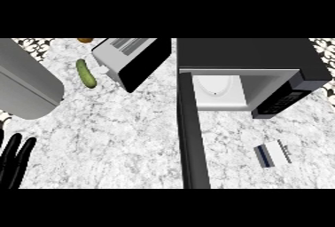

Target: Pick up the milk, place it into the microwave and close the microwave

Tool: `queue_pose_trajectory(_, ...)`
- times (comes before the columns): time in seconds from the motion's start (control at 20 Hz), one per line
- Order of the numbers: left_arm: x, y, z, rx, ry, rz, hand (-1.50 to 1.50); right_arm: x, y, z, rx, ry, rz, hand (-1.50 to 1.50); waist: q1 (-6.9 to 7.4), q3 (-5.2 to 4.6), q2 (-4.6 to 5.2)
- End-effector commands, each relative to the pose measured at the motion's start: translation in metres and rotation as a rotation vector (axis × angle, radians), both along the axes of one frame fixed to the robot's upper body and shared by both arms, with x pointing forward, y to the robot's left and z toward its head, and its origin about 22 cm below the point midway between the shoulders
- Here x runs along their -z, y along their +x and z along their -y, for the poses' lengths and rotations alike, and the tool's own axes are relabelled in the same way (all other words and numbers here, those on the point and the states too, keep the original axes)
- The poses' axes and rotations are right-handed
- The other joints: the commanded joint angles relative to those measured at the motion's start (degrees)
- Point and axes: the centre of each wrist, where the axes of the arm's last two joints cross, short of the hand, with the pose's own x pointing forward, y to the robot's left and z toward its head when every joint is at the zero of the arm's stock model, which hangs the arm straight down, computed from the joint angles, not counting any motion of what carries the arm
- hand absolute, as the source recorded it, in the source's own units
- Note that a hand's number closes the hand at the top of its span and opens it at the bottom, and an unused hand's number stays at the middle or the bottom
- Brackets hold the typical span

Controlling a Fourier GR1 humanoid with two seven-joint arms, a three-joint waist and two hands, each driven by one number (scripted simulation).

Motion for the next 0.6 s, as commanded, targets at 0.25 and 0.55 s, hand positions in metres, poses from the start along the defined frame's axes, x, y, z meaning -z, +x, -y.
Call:
queue_pose_trajectory(0.25,-0.016,-0.045,-0.008,0.007,-0.007,0.037,-1.5,0.03,0.011,0.015,0.098,-0.021,-0.077,-1.5,0.66,0.01,0.0)
queue_pose_trajectory(0.55,-0.001,-0.043,-0.024,0.014,-0.007,0.049,-1.5,0.091,0.012,0.014,0.168,-0.054,-0.134,-1.5,0.74,0.03,0.05)
